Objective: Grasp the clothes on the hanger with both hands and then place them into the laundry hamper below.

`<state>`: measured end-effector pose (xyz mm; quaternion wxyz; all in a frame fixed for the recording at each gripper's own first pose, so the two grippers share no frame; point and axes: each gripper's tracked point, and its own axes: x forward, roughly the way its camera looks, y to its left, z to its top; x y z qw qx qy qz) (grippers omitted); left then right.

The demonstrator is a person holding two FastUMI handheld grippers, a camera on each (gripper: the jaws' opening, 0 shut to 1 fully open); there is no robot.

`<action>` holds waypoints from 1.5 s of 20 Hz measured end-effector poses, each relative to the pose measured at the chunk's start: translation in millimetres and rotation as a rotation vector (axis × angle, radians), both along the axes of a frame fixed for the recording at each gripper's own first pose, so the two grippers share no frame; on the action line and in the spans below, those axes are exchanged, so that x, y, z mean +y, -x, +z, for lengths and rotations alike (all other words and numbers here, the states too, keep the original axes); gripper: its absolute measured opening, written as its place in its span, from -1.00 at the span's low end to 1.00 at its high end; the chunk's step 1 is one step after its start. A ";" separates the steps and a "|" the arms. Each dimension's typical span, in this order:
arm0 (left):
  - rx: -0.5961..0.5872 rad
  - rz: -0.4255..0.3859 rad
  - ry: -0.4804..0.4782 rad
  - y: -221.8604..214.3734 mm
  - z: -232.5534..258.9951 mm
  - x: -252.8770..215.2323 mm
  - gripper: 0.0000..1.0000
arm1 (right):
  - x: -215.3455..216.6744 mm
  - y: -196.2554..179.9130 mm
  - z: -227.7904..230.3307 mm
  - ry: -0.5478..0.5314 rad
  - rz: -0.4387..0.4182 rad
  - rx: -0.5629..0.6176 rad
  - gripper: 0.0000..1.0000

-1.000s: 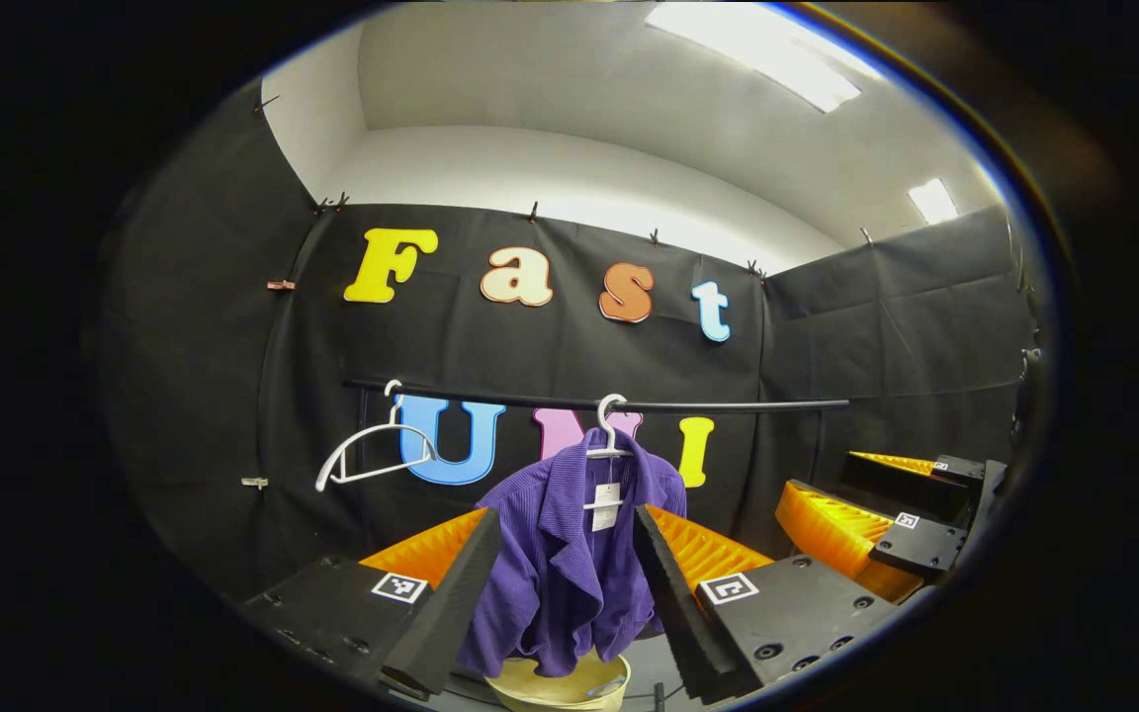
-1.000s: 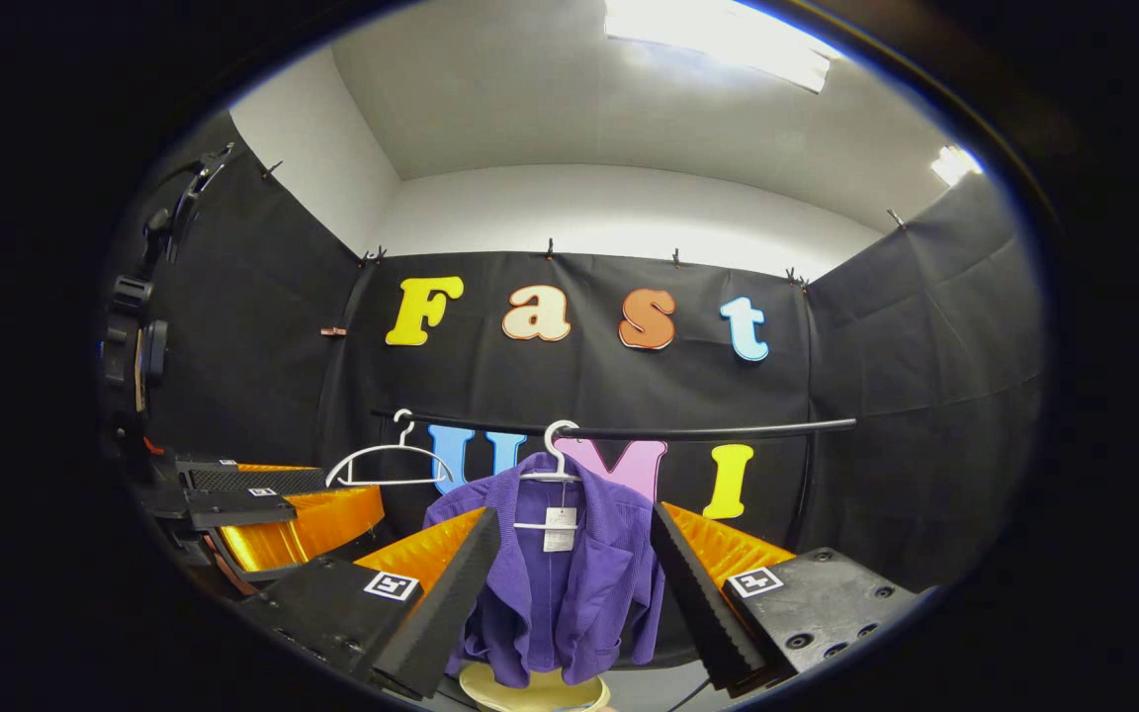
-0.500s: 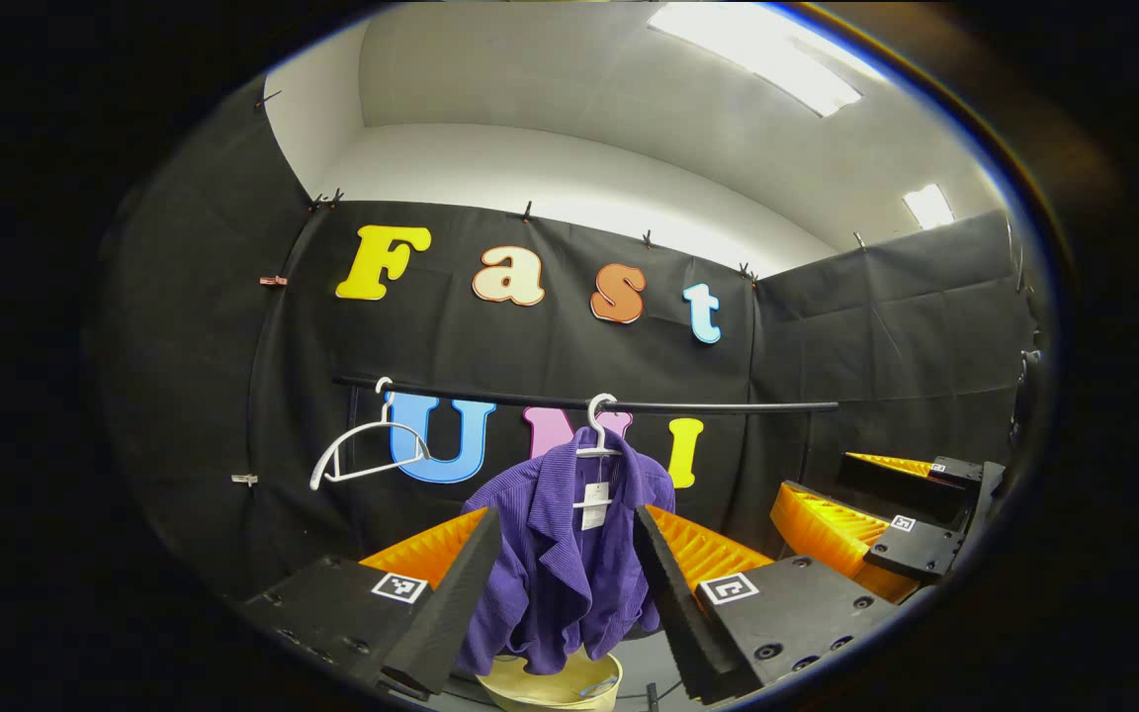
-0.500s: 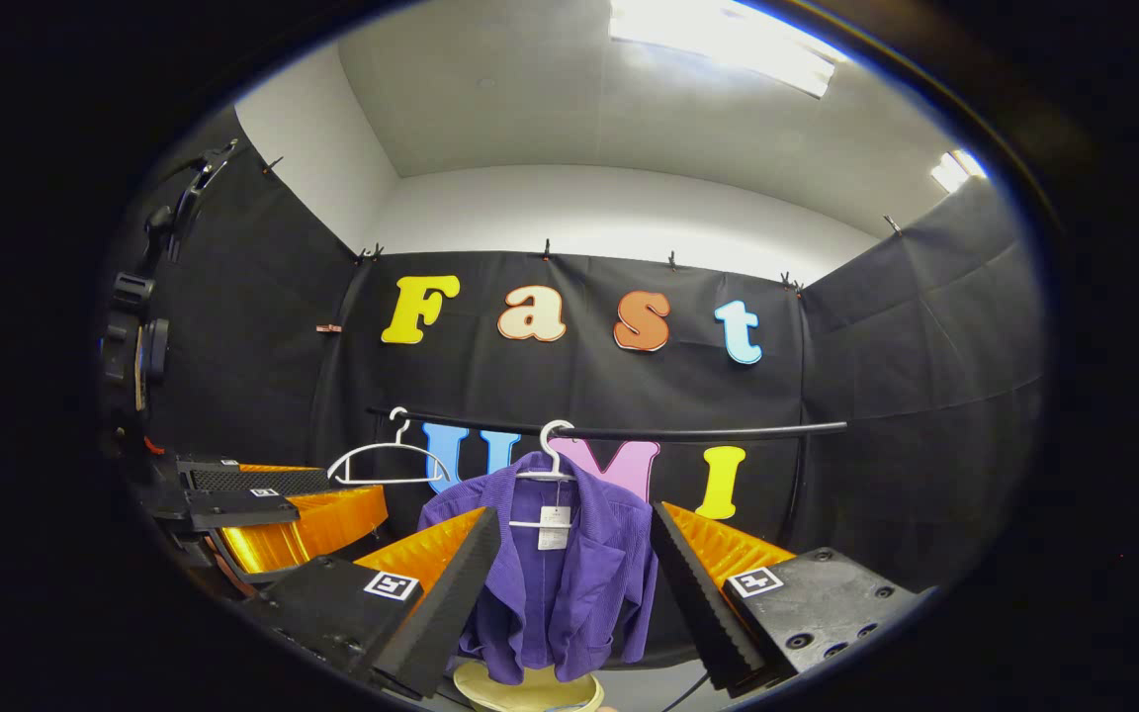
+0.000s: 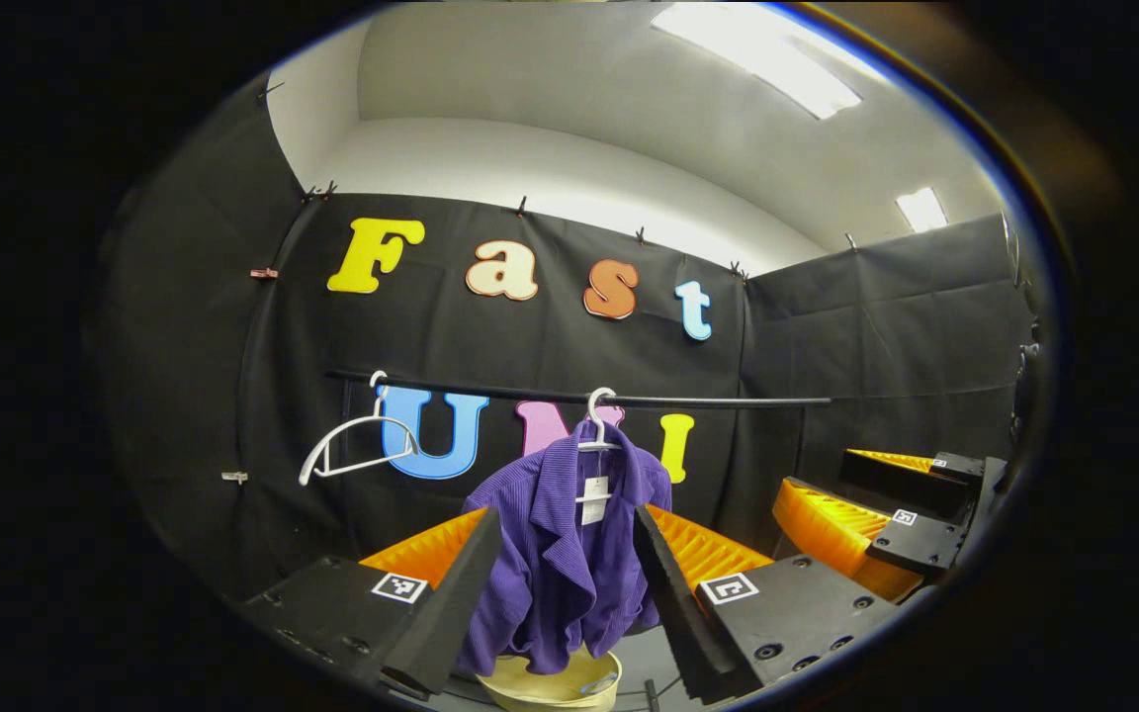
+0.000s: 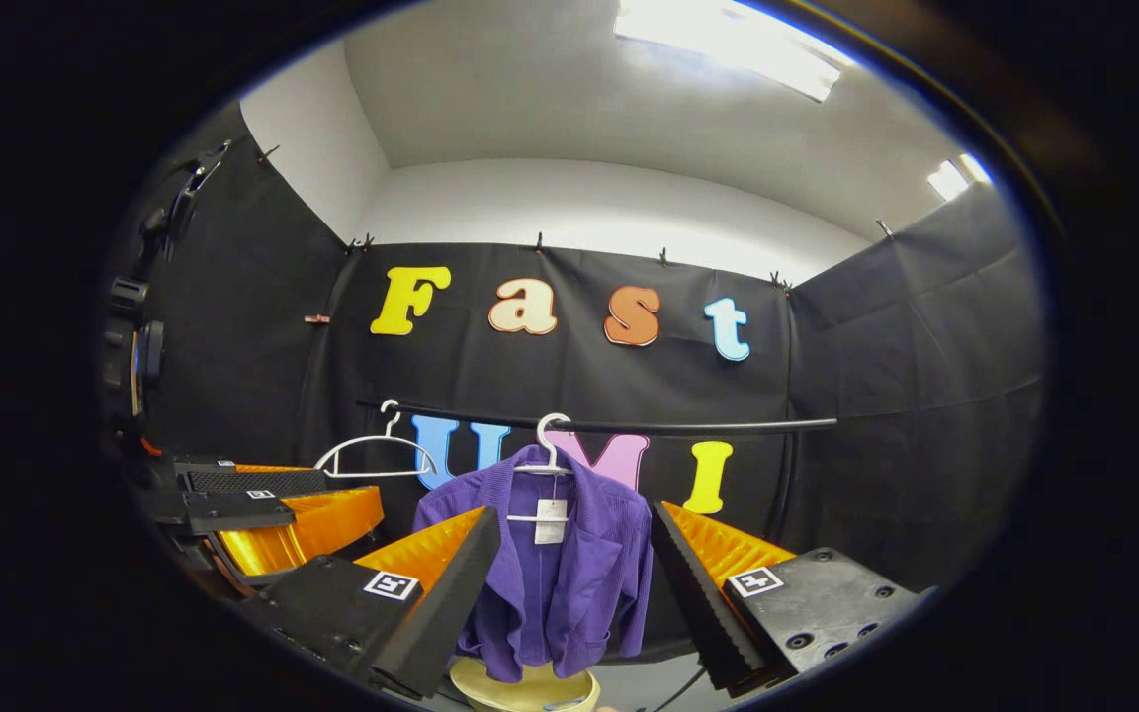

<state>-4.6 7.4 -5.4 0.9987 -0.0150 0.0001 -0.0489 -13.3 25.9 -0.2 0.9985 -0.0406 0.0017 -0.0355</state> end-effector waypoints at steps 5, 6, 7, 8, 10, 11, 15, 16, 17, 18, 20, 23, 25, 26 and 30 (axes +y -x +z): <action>0.010 -0.047 0.015 6.8 -6.9 5.7 0.70 | 12.4 5.5 -6.7 0.012 -0.033 0.007 0.94; 0.012 -0.051 0.017 7.2 -9.0 7.2 0.70 | 13.8 4.9 -9.3 0.018 -0.035 0.012 0.94; 0.019 -0.057 0.019 7.0 -10.7 7.5 0.70 | 14.0 4.3 -12.3 0.021 -0.036 0.018 0.94; 0.021 -0.067 0.021 5.0 -12.4 4.6 0.70 | 14.1 1.6 -14.1 0.020 -0.034 0.022 0.94; 0.018 -0.075 0.026 -1.1 -12.7 1.5 0.70 | 10.8 -7.1 -16.5 0.006 -0.030 0.022 0.90; 0.018 -0.078 0.029 -5.9 -13.6 -0.7 0.70 | 6.8 -13.9 -18.8 0.001 -0.030 0.021 0.90; 0.031 -0.073 0.039 -35.6 -30.1 -10.2 0.70 | -10.1 -51.1 -36.5 -0.021 -0.010 0.022 0.94; 0.036 -0.064 0.050 -47.4 -36.5 -13.5 0.70 | -12.6 -65.0 -40.8 -0.028 0.011 0.021 0.94; 0.042 -0.048 0.060 -59.2 -41.8 -16.0 0.70 | -16.8 -80.1 -47.0 -0.035 0.030 0.027 0.94; 0.046 -0.032 0.068 -70.8 -46.8 -18.2 0.70 | -19.5 -93.0 -53.7 -0.041 0.055 0.034 0.94; 0.043 0.006 0.073 -95.8 -57.6 -21.3 0.70 | -29.5 -121.0 -62.7 -0.057 0.095 0.029 0.94; 0.063 0.069 0.077 -129.5 -80.3 -27.5 0.69 | -36.8 -160.3 -93.9 -0.107 0.171 0.074 0.94; 0.079 0.122 0.086 -146.8 -96.9 -26.4 0.69 | -44.1 -181.1 -117.0 -0.129 0.207 0.116 0.94; 0.089 0.148 0.092 -153.4 -105.6 -24.7 0.69 | -47.9 -188.6 -126.6 -0.133 0.219 0.129 0.94; 0.107 0.239 0.119 -175.0 -126.0 -13.0 0.66 | -50.6 -214.8 -162.4 -0.127 0.275 0.162 0.94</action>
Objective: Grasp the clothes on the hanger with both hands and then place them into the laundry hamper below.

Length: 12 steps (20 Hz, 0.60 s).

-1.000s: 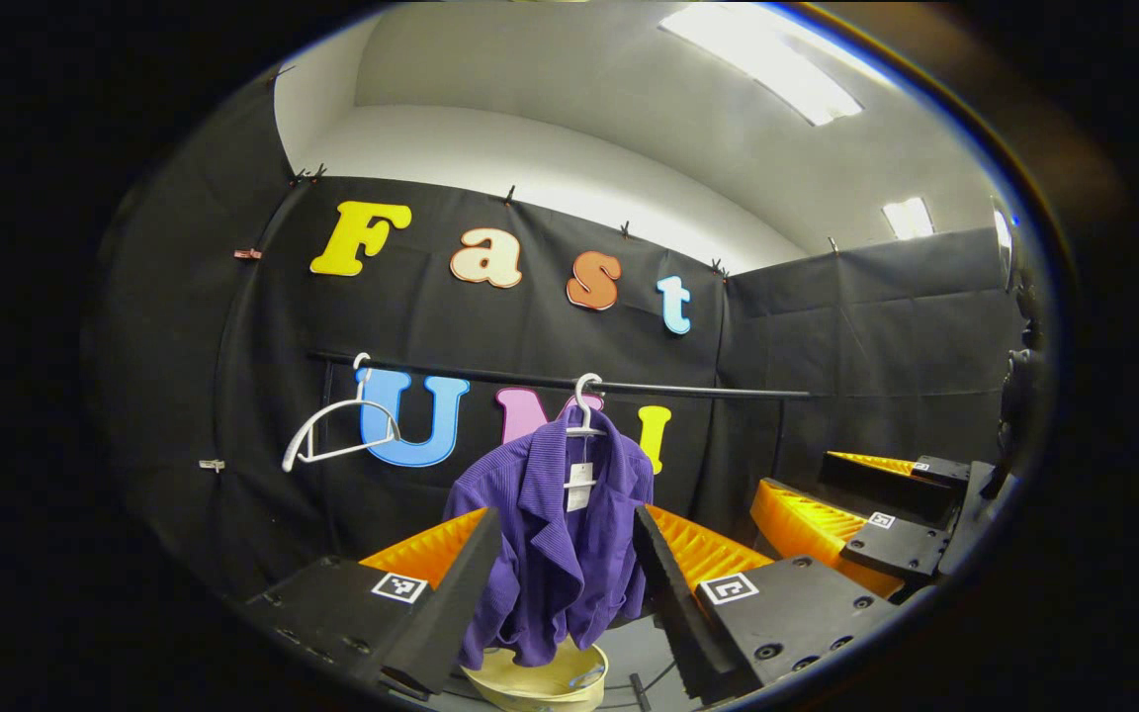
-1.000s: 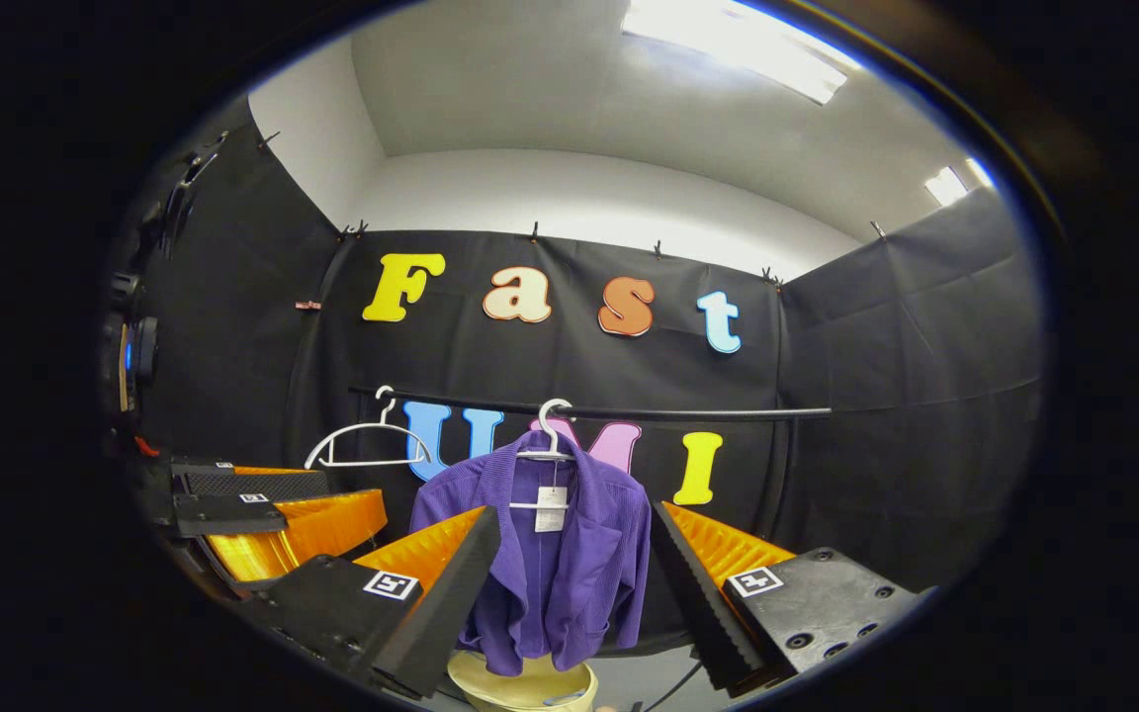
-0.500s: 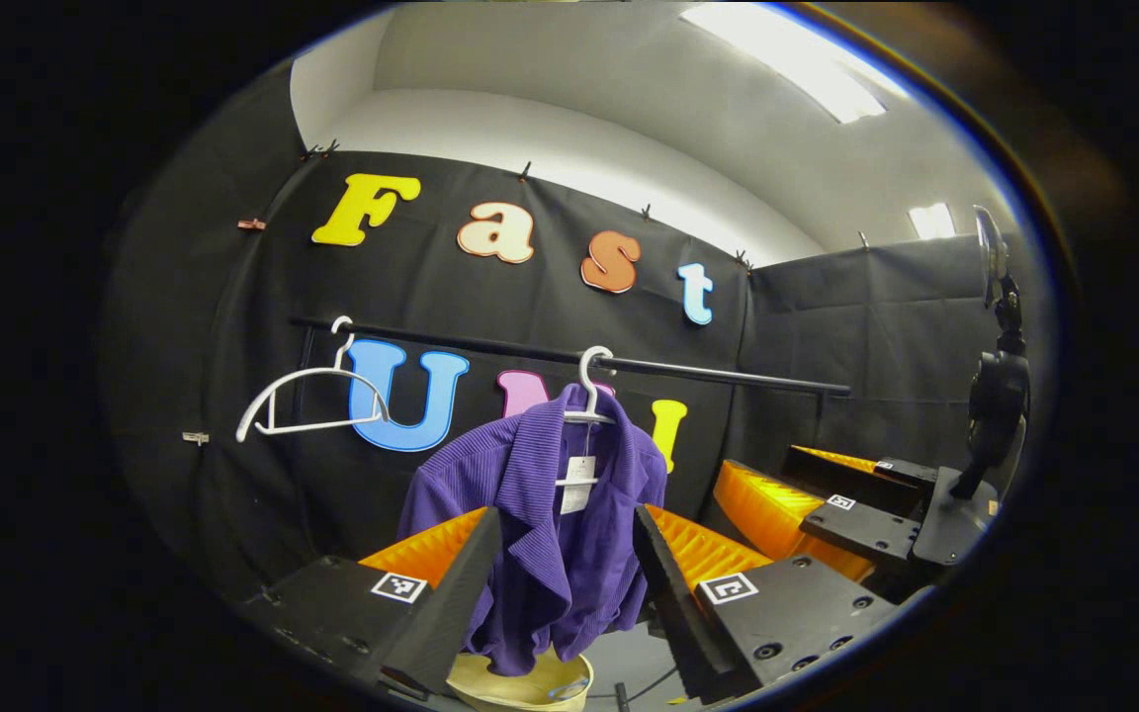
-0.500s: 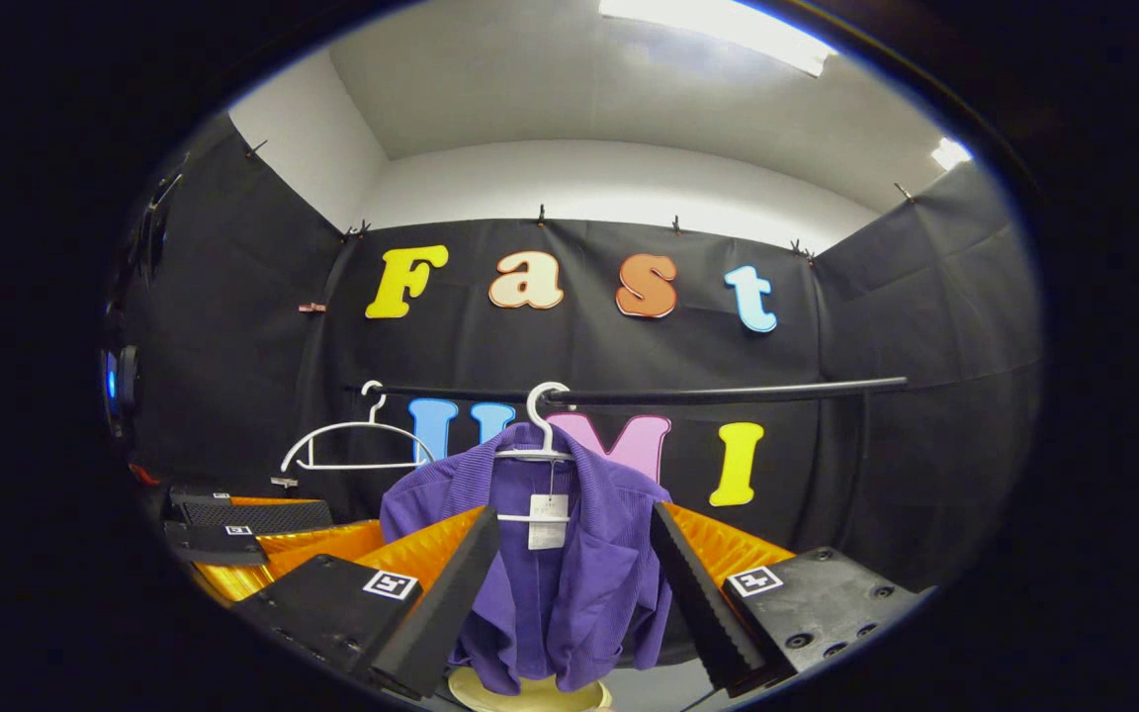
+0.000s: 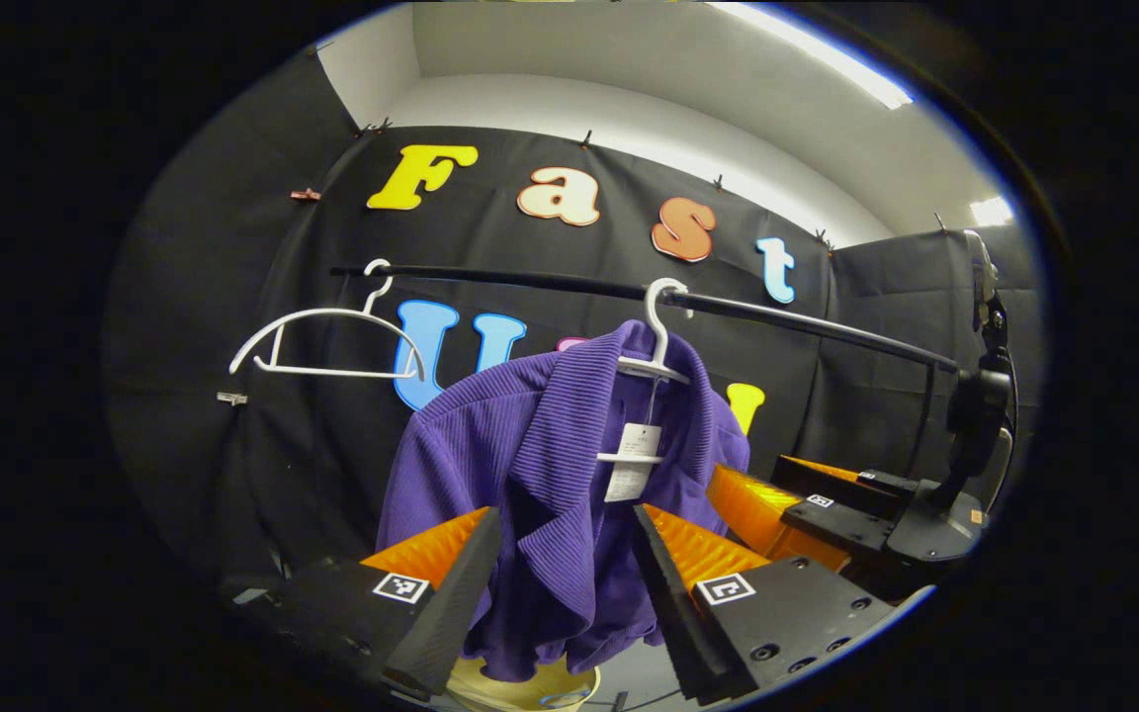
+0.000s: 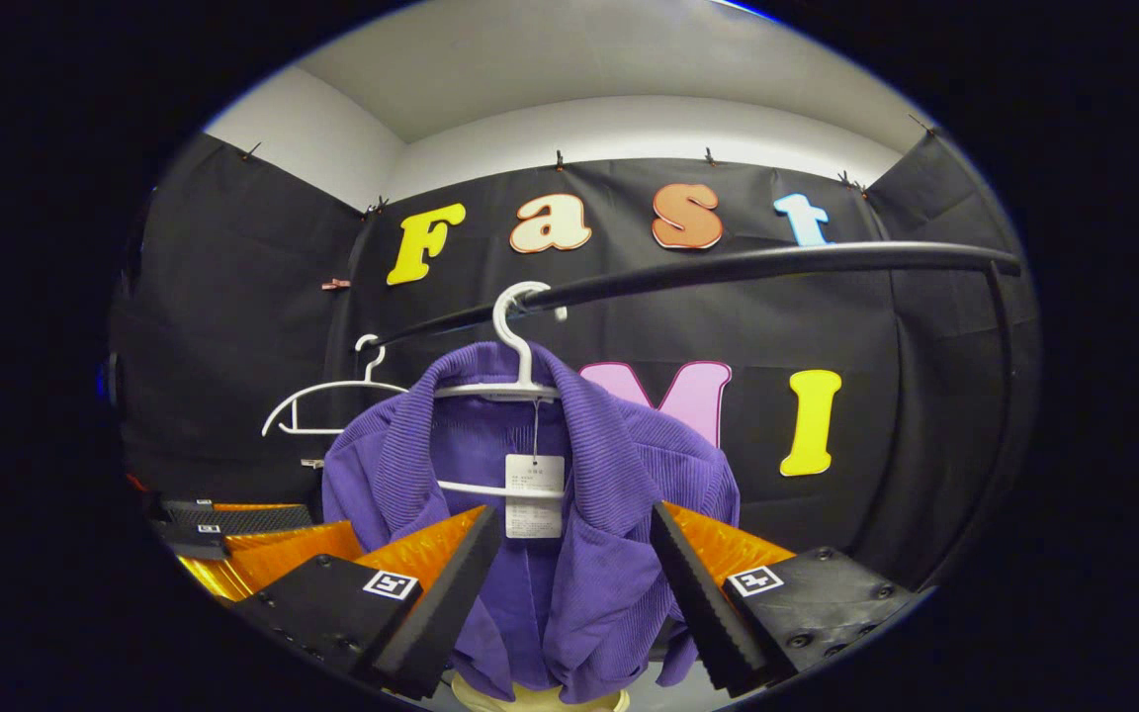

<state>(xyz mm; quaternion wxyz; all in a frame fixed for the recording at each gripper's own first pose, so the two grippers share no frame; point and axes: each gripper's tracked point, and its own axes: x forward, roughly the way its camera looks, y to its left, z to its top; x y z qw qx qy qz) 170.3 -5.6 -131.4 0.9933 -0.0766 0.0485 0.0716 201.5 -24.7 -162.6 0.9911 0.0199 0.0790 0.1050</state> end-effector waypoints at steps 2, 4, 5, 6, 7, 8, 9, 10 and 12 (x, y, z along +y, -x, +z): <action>0.022 0.023 0.000 -9.1 -10.8 2.5 0.66 | -2.9 -14.2 -19.2 -0.006 0.024 0.029 0.94; 0.031 0.034 -0.014 -18.7 -16.8 2.8 0.66 | -9.4 -29.3 -31.9 -0.011 0.036 0.038 0.94; 0.034 0.040 -0.023 -24.4 -19.4 3.6 0.66 | -11.2 -34.9 -39.0 -0.007 0.038 0.046 0.94; 0.040 0.043 -0.029 -30.5 -24.0 2.8 0.66 | -14.1 -40.6 -44.8 -0.005 0.041 0.052 0.94; 0.048 0.045 -0.035 -37.2 -27.1 3.1 0.66 | -16.3 -46.8 -50.3 -0.008 0.047 0.057 0.94; 0.052 0.050 -0.042 -43.0 -31.1 3.6 0.66 | -17.4 -53.0 -54.6 -0.016 0.054 0.061 0.94; 0.059 0.056 -0.043 -49.6 -34.6 5.4 0.66 | -18.3 -59.8 -60.9 -0.028 0.062 0.069 0.94; 0.069 0.061 -0.036 -55.2 -40.8 6.8 0.66 | -16.3 -64.7 -66.9 -0.046 0.077 0.079 0.94; 0.089 0.066 -0.006 -65.2 -51.1 8.3 0.67 | -4.7 -67.1 -72.7 -0.103 0.123 0.095 0.96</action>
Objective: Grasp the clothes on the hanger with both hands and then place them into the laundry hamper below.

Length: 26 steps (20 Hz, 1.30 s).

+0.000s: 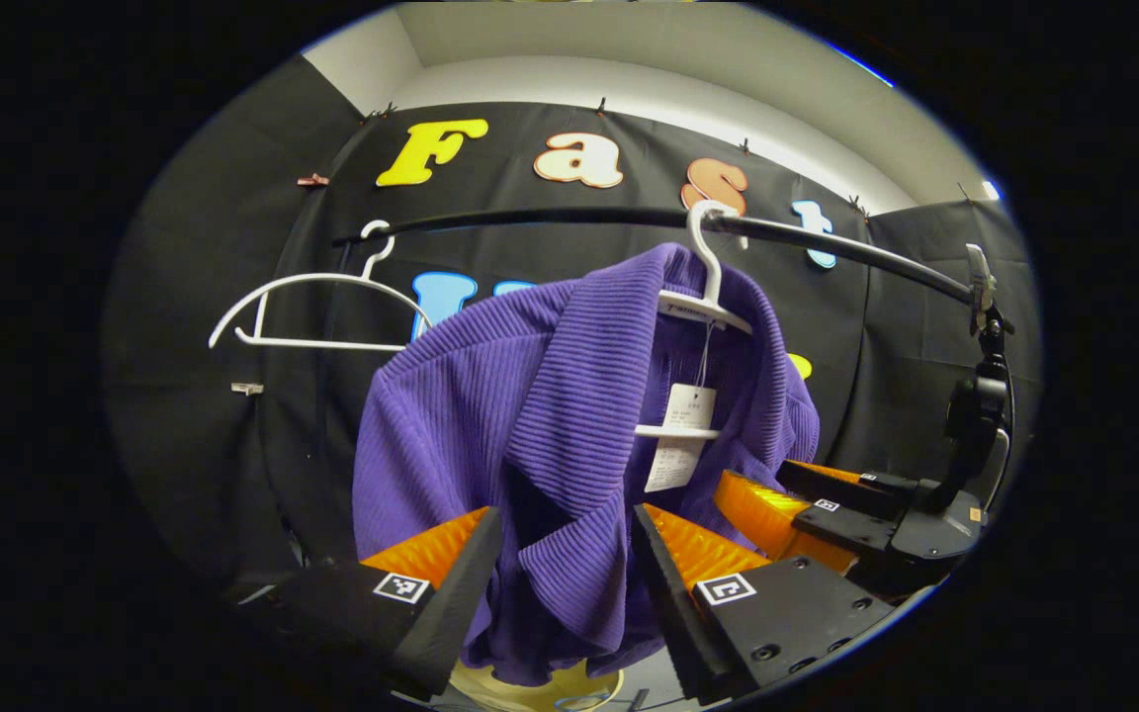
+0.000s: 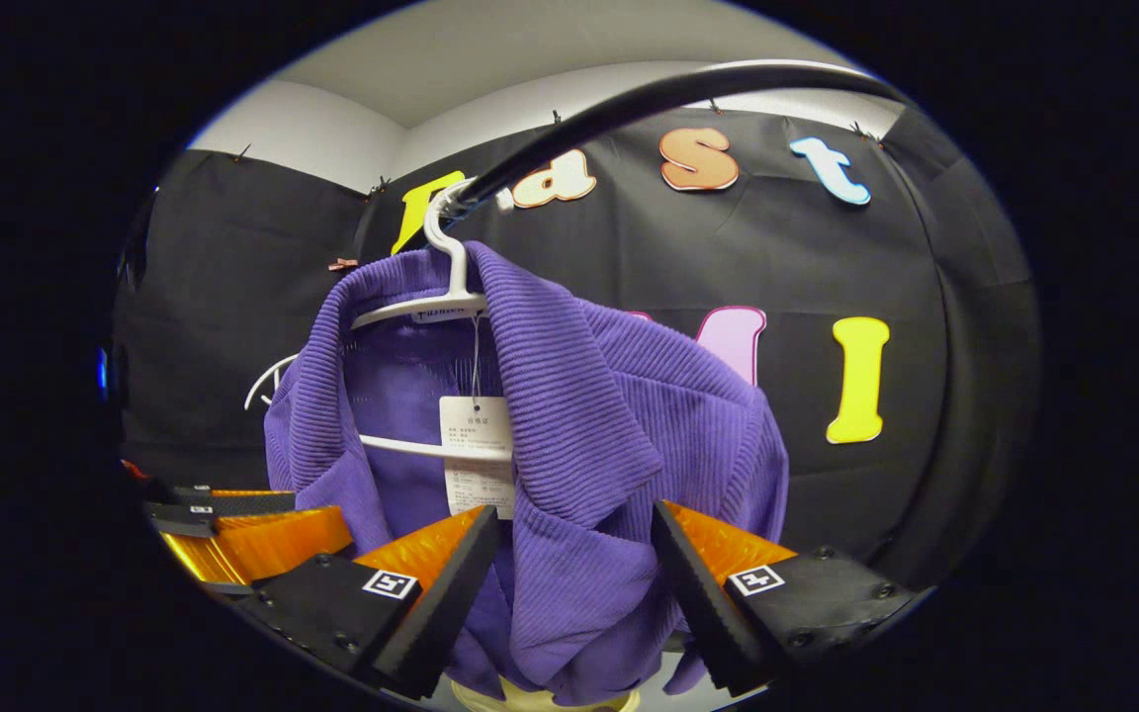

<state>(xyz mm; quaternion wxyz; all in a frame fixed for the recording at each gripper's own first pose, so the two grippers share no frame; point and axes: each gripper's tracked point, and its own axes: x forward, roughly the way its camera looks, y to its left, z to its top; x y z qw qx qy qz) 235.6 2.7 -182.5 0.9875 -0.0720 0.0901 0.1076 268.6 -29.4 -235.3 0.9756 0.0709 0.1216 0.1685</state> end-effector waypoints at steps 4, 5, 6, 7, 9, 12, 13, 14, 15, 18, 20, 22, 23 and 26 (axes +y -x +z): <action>-0.017 0.021 0.037 -17.2 -6.6 2.8 0.63 | 0.3 -8.5 -15.2 -0.008 0.002 0.018 0.94; -0.017 0.031 0.033 -20.6 -7.2 4.7 0.62 | 3.0 -6.8 -20.2 -0.017 0.001 0.037 0.94; -0.016 0.040 0.026 -24.2 -8.5 6.1 0.55 | 2.4 -8.6 -20.5 -0.026 -0.013 0.034 0.93; -0.015 0.043 0.018 -27.5 -8.3 6.9 0.54 | -2.1 -13.2 -22.1 -0.019 -0.033 0.022 0.93; -0.011 0.051 -0.010 -34.3 -10.7 8.4 0.43 | -3.3 -15.8 -36.8 0.000 -0.036 0.055 0.87; -0.006 0.082 -0.038 -39.0 -13.7 16.4 -0.12 | 0.4 -15.4 -40.4 -0.011 -0.030 0.078 0.41; -0.012 0.102 -0.039 -40.6 -12.3 20.5 -0.16 | -3.7 -16.9 -41.2 0.006 -0.047 0.078 0.03; -0.019 0.118 -0.031 -39.7 -12.5 23.8 -0.46 | -11.4 -21.6 -41.7 0.027 -0.078 0.067 -0.34; -0.025 0.111 -0.010 -41.2 -12.4 23.6 -0.65 | -11.1 -23.1 -42.1 0.025 -0.072 0.063 -0.71; -0.023 0.114 0.008 -39.1 -12.2 29.6 -0.89 | -3.6 -25.4 -42.3 -0.055 -0.046 0.069 -0.67; -0.023 0.145 -0.015 -35.3 -8.1 39.4 -0.89 | -0.4 -26.9 -44.4 -0.152 0.005 0.100 -0.67; -0.031 0.185 -0.051 -29.8 -0.9 51.4 -0.90 | 6.3 -31.7 -47.6 -0.290 0.087 0.153 -0.67; -0.032 0.207 -0.068 -26.7 3.2 58.2 -0.90 | 6.9 -34.8 -45.7 -0.362 0.119 0.188 -0.67; -0.080 0.281 -0.140 -13.8 25.0 79.0 -0.90 | -9.3 -40.4 -20.0 -0.539 0.165 0.185 -0.67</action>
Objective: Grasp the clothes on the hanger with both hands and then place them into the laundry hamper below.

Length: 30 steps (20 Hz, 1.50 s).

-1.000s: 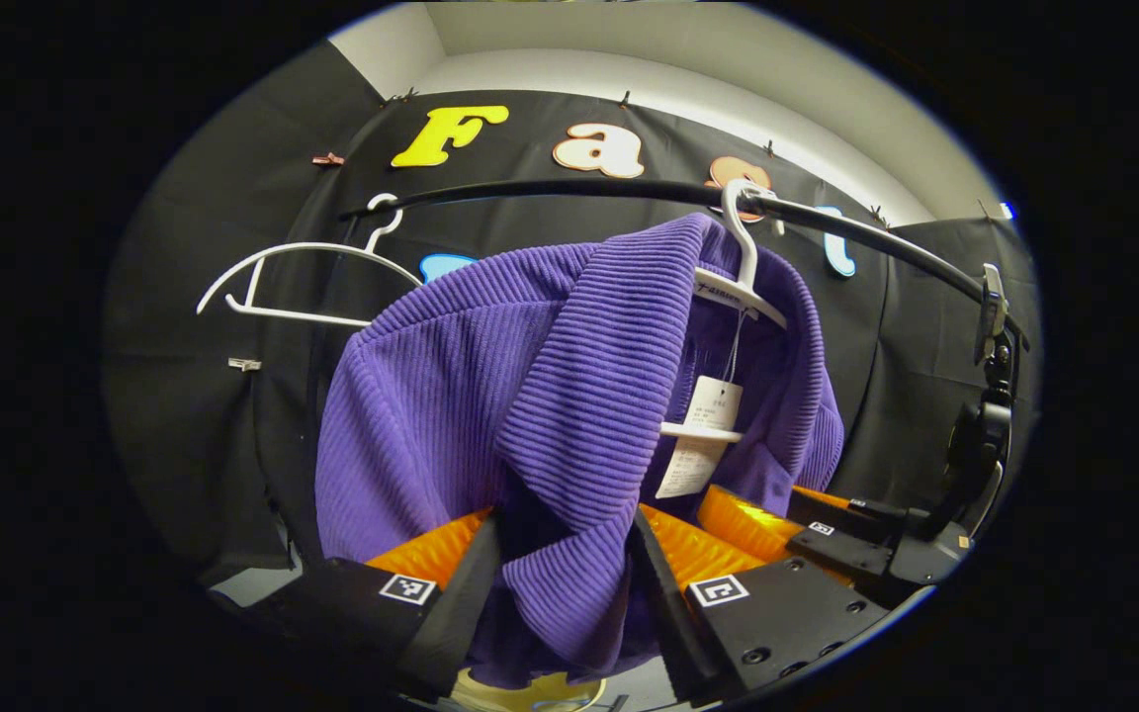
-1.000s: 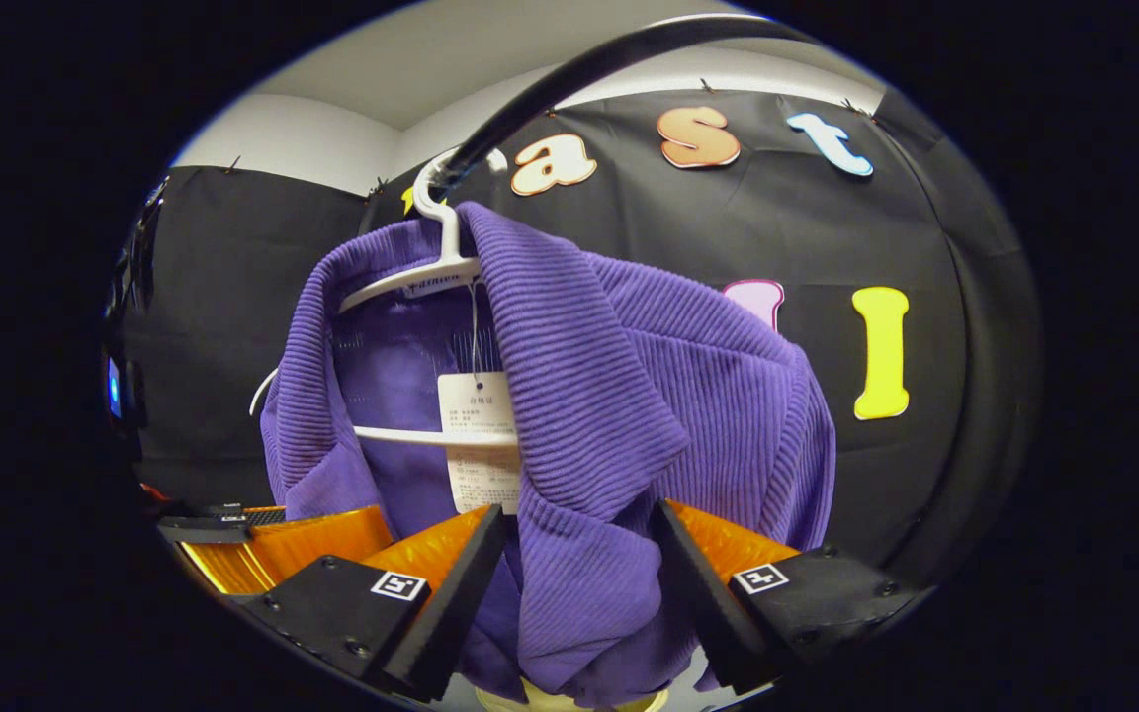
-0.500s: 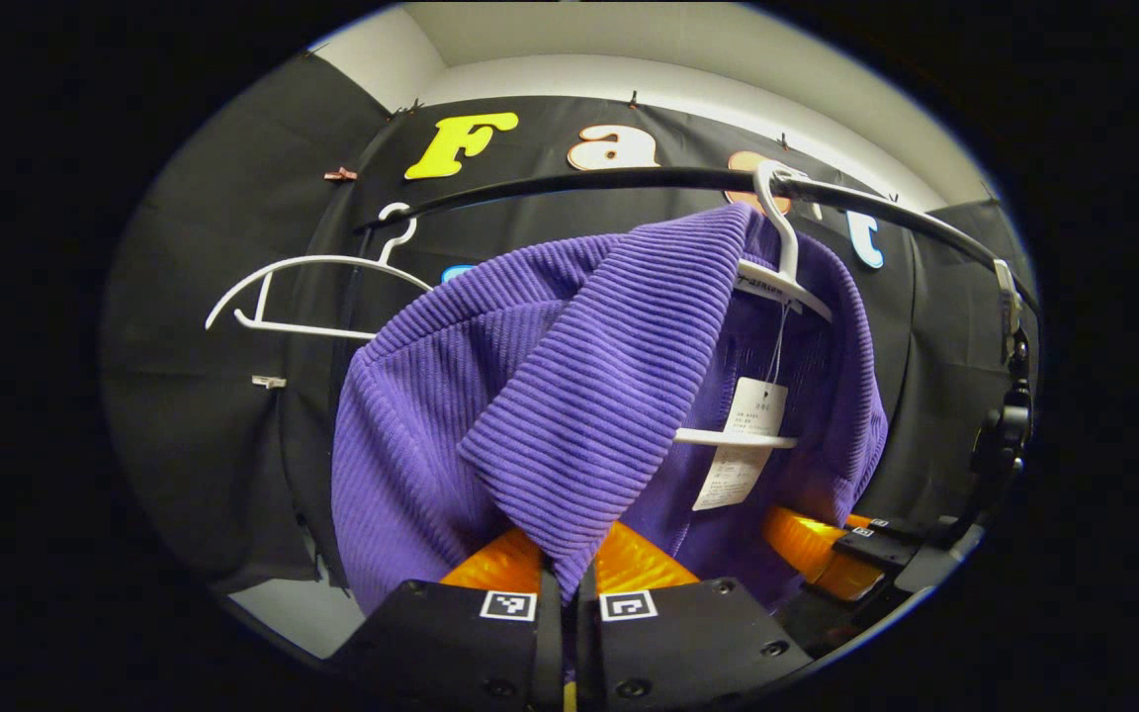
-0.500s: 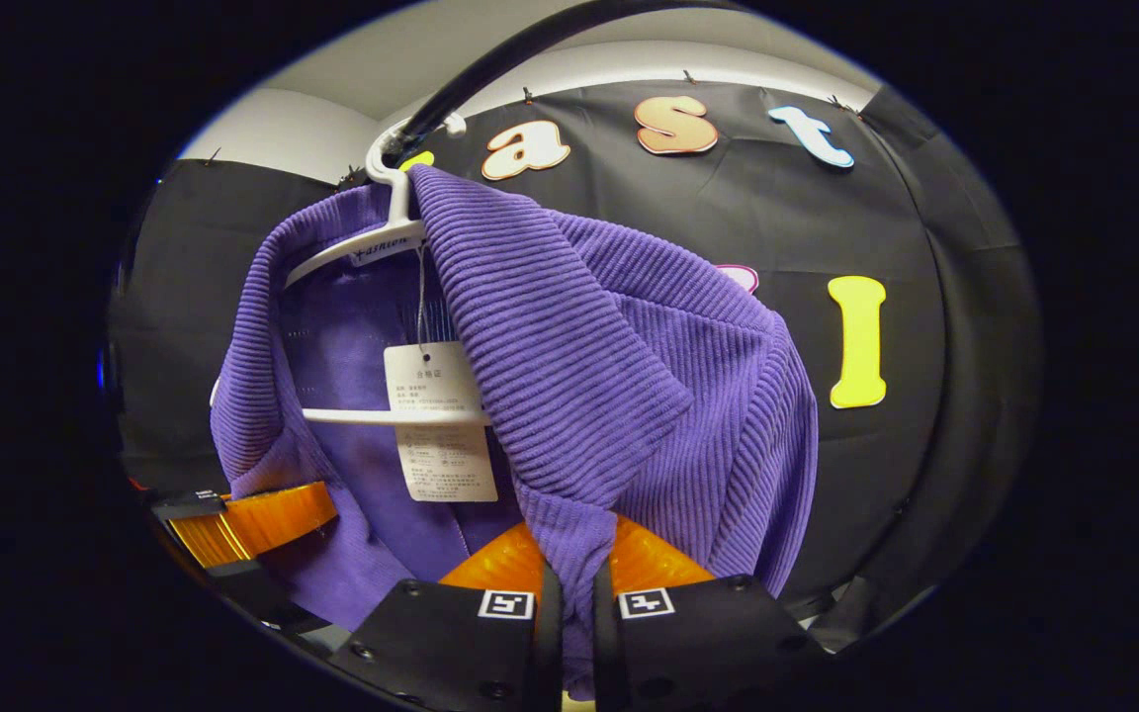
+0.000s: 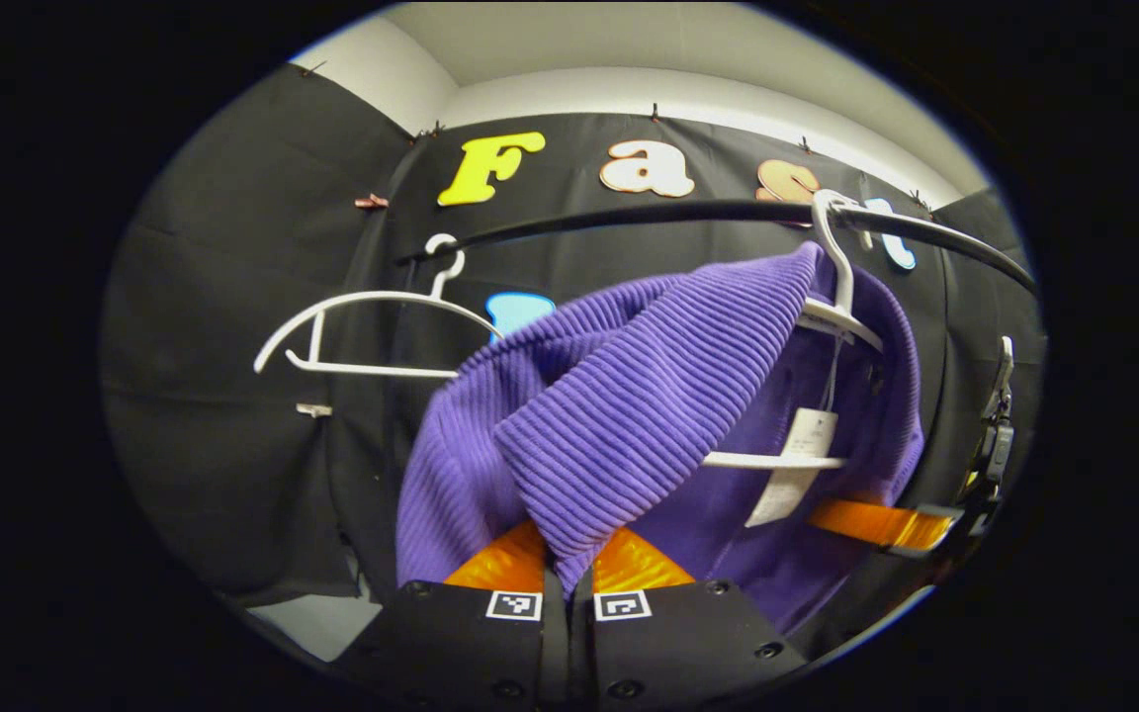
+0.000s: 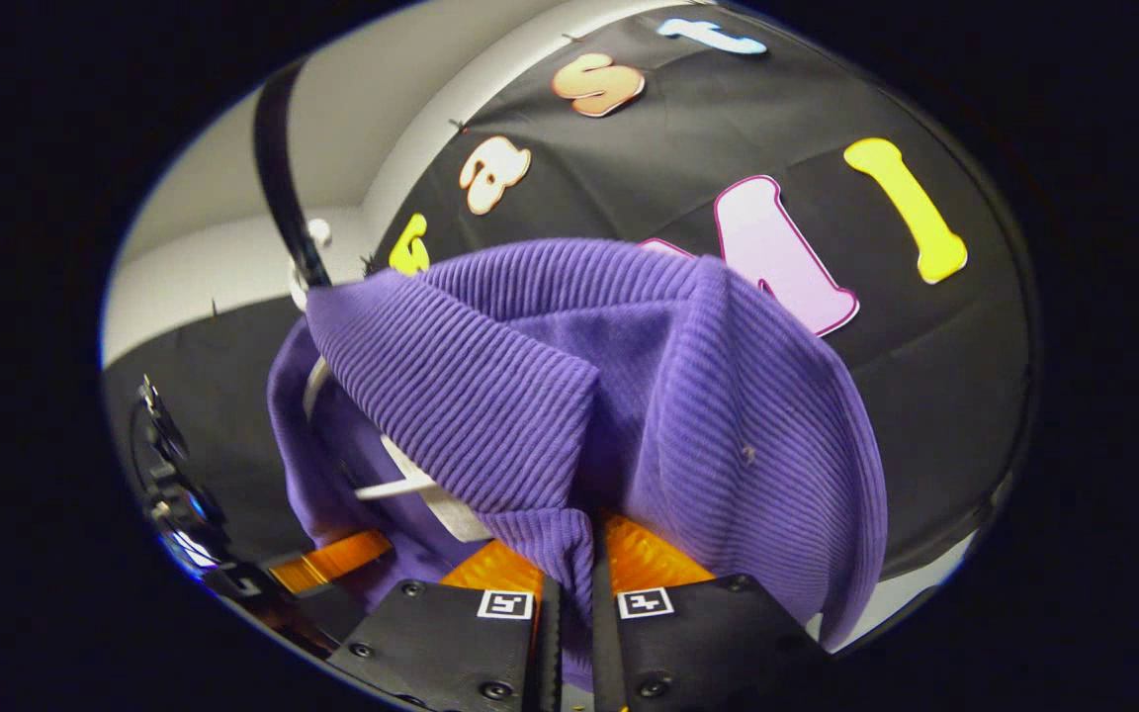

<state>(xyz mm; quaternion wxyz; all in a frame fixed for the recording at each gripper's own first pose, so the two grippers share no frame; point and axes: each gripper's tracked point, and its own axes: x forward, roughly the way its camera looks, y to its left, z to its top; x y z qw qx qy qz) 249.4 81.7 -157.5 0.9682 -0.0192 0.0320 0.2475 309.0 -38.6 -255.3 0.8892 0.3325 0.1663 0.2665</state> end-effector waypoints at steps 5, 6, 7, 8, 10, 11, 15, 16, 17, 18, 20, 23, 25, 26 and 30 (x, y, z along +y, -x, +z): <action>-0.078 0.116 -0.159 21.6 45.4 28.0 -0.90 | -24.4 -4.6 16.8 -0.098 -0.002 -0.023 -0.67; -0.091 0.138 -0.199 25.8 57.8 31.2 -0.90 | -25.1 -3.9 19.6 -0.107 0.004 -0.023 -0.67; -0.101 0.155 -0.248 28.8 71.8 34.2 -0.90 | -26.3 -3.9 22.7 -0.105 0.007 -0.031 -0.67; -0.117 0.178 -0.302 32.7 86.0 39.9 -0.94 | -26.3 -4.7 26.2 -0.101 0.013 -0.040 -0.68; -0.145 0.200 -0.363 35.2 110.1 53.3 -0.94 | -25.6 -3.7 32.2 -0.111 0.023 -0.052 -0.67; -0.155 0.195 -0.364 32.6 117.6 60.5 -0.90 | -26.6 -4.4 36.0 -0.124 0.026 -0.059 -0.67; -0.049 0.098 -0.184 7.5 94.6 98.8 -0.90 | -36.0 -10.4 65.3 -0.232 0.027 -0.101 -0.67; -0.024 0.057 -0.117 -0.4 84.8 100.9 -0.91 | -42.6 -13.9 71.6 -0.262 0.024 -0.111 -0.67; -0.001 0.021 -0.071 -7.6 75.2 100.1 -0.91 | -48.1 -19.6 75.9 -0.294 0.019 -0.115 -0.68; 0.007 -0.002 -0.054 -10.7 67.8 98.6 -0.90 | -52.6 -26.8 80.6 -0.339 0.014 -0.118 -0.68; 0.021 -0.040 -0.026 -14.2 57.1 92.9 -0.89 | -54.4 -39.2 85.5 -0.458 0.048 -0.092 -0.68; 0.039 -0.087 0.052 -17.2 44.6 96.6 -0.90 | -47.0 -38.2 96.6 -0.693 0.262 0.013 -0.68; 0.033 -0.119 0.107 -23.0 44.6 100.3 -0.90 | -46.9 -39.0 101.2 -0.783 0.394 0.068 -0.68; 0.039 -0.135 0.120 -26.9 43.5 101.3 -0.90 | -47.6 -38.4 104.5 -0.835 0.451 0.094 -0.68; 0.108 -0.238 0.121 -40.5 30.1 86.2 -0.89 | -66.8 -57.4 113.6 -0.931 0.427 0.129 -0.70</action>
